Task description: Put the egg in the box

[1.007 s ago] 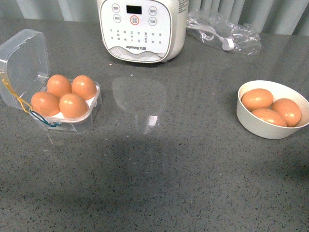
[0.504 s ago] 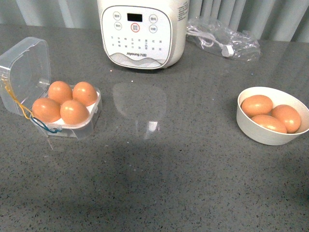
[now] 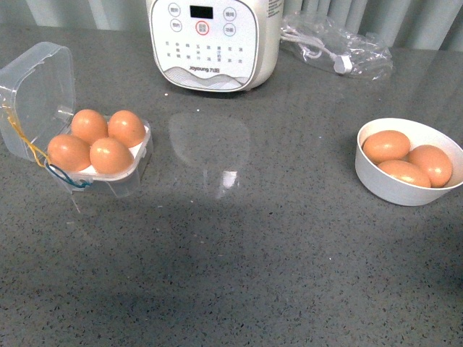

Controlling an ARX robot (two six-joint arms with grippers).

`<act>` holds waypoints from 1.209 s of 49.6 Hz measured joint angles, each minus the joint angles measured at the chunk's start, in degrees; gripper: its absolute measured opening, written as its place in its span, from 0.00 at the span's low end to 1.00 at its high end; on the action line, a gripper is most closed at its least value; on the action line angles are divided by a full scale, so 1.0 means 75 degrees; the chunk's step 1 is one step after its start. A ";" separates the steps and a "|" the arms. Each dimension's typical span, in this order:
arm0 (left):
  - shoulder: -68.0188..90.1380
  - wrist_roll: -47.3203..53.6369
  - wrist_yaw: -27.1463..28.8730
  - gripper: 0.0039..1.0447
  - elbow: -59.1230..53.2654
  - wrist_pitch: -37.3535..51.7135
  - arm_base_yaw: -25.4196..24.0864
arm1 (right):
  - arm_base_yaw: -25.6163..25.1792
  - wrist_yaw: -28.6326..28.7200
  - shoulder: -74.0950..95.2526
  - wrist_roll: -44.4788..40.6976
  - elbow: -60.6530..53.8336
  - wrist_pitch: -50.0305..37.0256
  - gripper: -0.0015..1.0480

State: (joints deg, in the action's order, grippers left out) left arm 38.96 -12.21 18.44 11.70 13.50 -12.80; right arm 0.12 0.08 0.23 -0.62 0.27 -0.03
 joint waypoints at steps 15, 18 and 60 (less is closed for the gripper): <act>0.5814 -0.0198 -0.0256 0.94 0.3165 0.0825 -0.0044 | 0.0000 0.0000 0.0000 0.0006 0.0000 0.0000 0.93; 0.6505 -0.0219 -0.0361 0.94 0.3722 0.0688 0.0096 | 0.0000 0.0000 0.0000 0.0006 0.0000 0.0000 0.93; 0.5202 0.1236 -0.3893 0.54 0.1174 0.5680 0.0289 | -0.0006 0.0009 0.0003 0.0003 0.0000 0.0000 0.93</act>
State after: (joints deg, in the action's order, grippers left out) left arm 77.97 -2.94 -10.76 20.51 56.10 -10.63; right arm 0.08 0.14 0.25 -0.60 0.27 -0.03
